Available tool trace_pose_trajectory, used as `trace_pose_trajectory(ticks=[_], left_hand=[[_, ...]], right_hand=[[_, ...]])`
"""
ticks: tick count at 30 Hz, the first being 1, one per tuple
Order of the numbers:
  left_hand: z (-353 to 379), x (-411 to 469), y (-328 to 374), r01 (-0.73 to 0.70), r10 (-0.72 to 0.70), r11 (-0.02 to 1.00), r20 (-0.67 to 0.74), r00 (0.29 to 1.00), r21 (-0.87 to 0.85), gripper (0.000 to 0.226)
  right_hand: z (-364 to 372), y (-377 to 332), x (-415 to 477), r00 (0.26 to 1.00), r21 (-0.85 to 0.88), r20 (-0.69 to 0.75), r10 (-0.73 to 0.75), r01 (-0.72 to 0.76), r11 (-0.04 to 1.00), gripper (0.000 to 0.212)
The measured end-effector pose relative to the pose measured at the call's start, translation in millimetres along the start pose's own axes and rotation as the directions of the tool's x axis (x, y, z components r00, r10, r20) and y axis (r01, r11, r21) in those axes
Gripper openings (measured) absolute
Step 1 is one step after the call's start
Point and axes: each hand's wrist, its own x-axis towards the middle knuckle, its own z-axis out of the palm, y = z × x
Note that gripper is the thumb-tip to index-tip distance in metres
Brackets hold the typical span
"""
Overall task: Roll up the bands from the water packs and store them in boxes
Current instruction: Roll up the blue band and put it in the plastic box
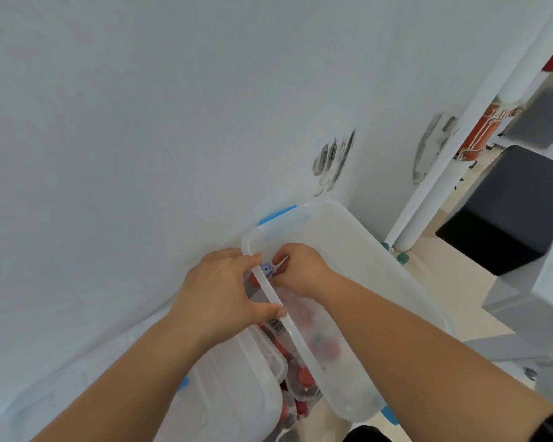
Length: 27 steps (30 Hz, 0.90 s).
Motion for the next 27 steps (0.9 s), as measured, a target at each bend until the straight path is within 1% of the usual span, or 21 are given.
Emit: trace_pose_trajectory(ticks=[3,6,9,16,20,23,25,27], left_hand=[[0.9,-1.4,-0.8,0.003,-0.003,1.000,0.001,1.000,-0.002,0.098],[0.3,-3.0,-2.3,0.004,-0.004,1.000,0.009,1.000,-0.009,0.097],[-0.8,-4.5,-2.5,0.007,-0.007,1.000,0.019,1.000,-0.002,0.096],[-0.8,-6.0,0.3,0.000,0.000,1.000,0.033,0.999,-0.027,0.095],[1.0,-5.8,-1.0,-0.001,0.003,0.999,0.040,0.999,-0.049,0.095],[2.3,-6.1,-1.7,0.017,-0.014,0.996,0.035,0.999,-0.087,0.096],[3.4,-6.9,-1.9,0.021,-0.018,0.993,0.029,0.999,-0.113,0.096],[4.2,-7.3,-2.2,0.021,-0.019,0.992,0.024,1.000,-0.128,0.096]], right_hand=[[-7.6,-1.2,-5.3,0.995,0.108,0.074,0.072,-0.080,0.991,0.018],[-14.8,-4.8,-14.4,0.981,0.224,0.139,0.132,-0.161,0.961,0.019],[-19.2,-7.4,-21.1,0.975,0.249,0.164,0.153,-0.191,0.949,0.022],[-21.3,-8.2,-27.2,0.973,0.259,0.158,0.168,-0.205,0.944,0.027],[-15.0,-7.4,-24.1,0.982,0.191,0.155,0.109,-0.138,0.972,0.035],[-7.9,-8.0,-15.9,0.993,0.014,0.103,0.048,-0.050,0.999,0.042],[-3.2,-7.9,-11.3,1.000,-0.120,0.029,0.002,0.002,0.993,0.040],[3.3,-7.4,-7.6,0.997,-0.205,-0.045,-0.059,0.049,0.977,0.029]])
